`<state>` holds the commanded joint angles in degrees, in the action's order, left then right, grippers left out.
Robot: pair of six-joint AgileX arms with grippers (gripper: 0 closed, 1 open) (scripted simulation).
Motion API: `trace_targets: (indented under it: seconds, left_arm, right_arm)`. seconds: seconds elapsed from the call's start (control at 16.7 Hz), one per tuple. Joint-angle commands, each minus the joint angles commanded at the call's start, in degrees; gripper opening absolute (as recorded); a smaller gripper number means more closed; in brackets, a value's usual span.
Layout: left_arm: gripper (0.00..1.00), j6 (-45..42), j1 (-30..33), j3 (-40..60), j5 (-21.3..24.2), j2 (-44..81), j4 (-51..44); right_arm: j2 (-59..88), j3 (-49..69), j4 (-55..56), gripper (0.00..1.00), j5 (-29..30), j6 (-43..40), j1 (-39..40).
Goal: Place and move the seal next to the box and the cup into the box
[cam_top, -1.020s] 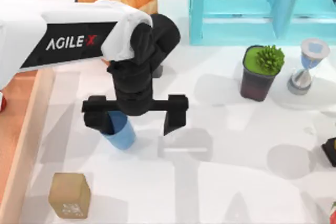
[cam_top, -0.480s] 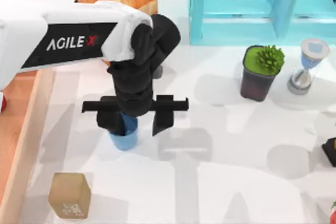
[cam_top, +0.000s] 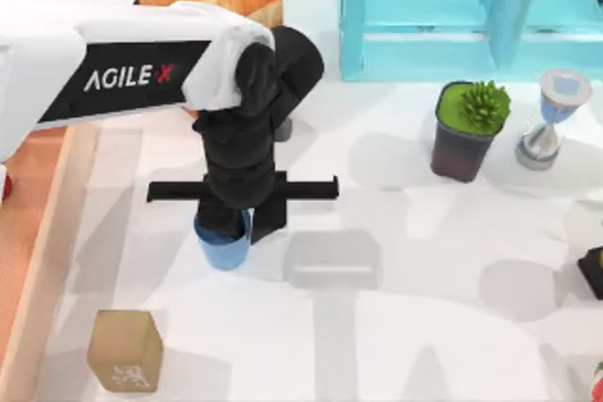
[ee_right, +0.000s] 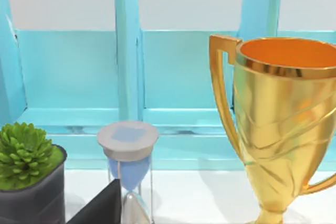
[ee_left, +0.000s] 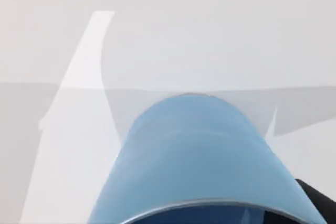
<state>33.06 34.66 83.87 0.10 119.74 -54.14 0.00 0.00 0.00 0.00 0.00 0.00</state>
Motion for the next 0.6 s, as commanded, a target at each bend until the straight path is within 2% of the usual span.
trace_targets:
  seconds: [0.42,0.6]
  left_arm:
    - [0.00,-0.22,-0.22,0.04,0.01,-0.28,-0.18]
    - [0.00,-3.67,-3.68,0.70,0.04,-3.94,-3.65]
  right_arm:
    - [0.00,0.00,0.00,1.00,0.00,0.00,0.00]
    - [0.00,0.00,0.00,1.00,0.00,0.00,0.00]
